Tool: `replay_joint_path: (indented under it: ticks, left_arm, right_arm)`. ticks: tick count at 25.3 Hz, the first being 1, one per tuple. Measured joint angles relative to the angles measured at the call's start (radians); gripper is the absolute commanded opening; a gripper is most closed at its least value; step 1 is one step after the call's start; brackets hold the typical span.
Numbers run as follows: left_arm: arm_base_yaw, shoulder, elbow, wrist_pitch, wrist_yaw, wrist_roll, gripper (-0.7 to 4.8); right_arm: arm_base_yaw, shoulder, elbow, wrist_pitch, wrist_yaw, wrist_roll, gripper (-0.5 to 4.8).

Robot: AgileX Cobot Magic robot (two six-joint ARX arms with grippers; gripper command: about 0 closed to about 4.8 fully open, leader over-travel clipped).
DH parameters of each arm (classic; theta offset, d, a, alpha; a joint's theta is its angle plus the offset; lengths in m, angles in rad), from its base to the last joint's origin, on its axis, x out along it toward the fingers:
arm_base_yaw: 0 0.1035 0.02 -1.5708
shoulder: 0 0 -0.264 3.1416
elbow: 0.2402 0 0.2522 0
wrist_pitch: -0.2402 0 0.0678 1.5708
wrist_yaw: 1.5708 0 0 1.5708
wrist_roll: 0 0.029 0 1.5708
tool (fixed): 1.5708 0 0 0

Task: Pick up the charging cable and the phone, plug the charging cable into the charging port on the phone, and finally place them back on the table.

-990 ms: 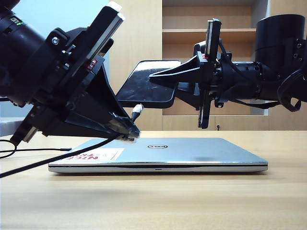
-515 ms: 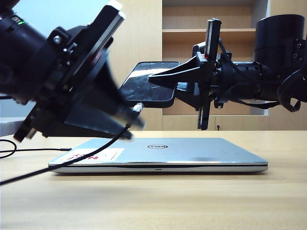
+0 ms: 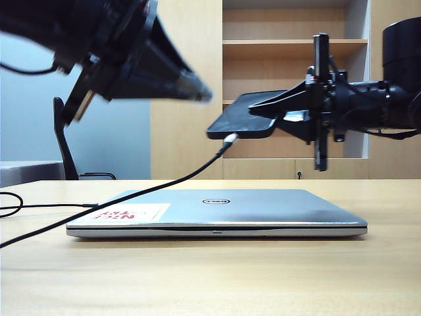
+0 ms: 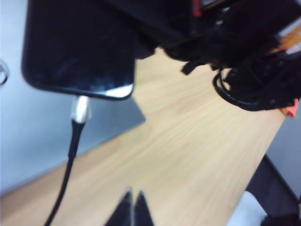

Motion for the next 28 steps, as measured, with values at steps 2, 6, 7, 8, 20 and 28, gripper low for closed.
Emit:
replay_joint_path:
  ticks: [2, 6, 7, 8, 20, 28]
  left_arm:
    - [0.013, 0.000, 0.042, -0.008, 0.001, 0.016, -0.06]
    - [0.104, 0.000, 0.154, -0.151, -0.002, 0.082, -0.06]
    - [0.121, 0.000, 0.171, -0.180, -0.002, 0.101, -0.06]
    - [0.151, 0.000, 0.198, -0.224, 0.001, 0.124, -0.06]
    - [0.223, 0.000, 0.234, -0.247, -0.005, 0.154, -0.06]
    - [0.223, 0.000, 0.234, -0.248, -0.004, 0.155, -0.06]
  right_arm:
    - [-0.037, -0.030, 0.000, -0.049, 0.000, 0.000, -0.06]
    - [-0.120, -0.103, 0.020, -0.175, 0.001, -0.006, -0.06]
    - [-0.130, -0.114, 0.025, -0.199, 0.000, -0.010, -0.06]
    - [-0.141, -0.131, 0.035, -0.238, 0.000, -0.027, -0.06]
    - [-0.146, -0.169, 0.233, -0.819, 0.102, -0.356, -0.06]
    - [-0.211, -0.177, 0.435, -1.527, 0.166, -0.781, -0.06]
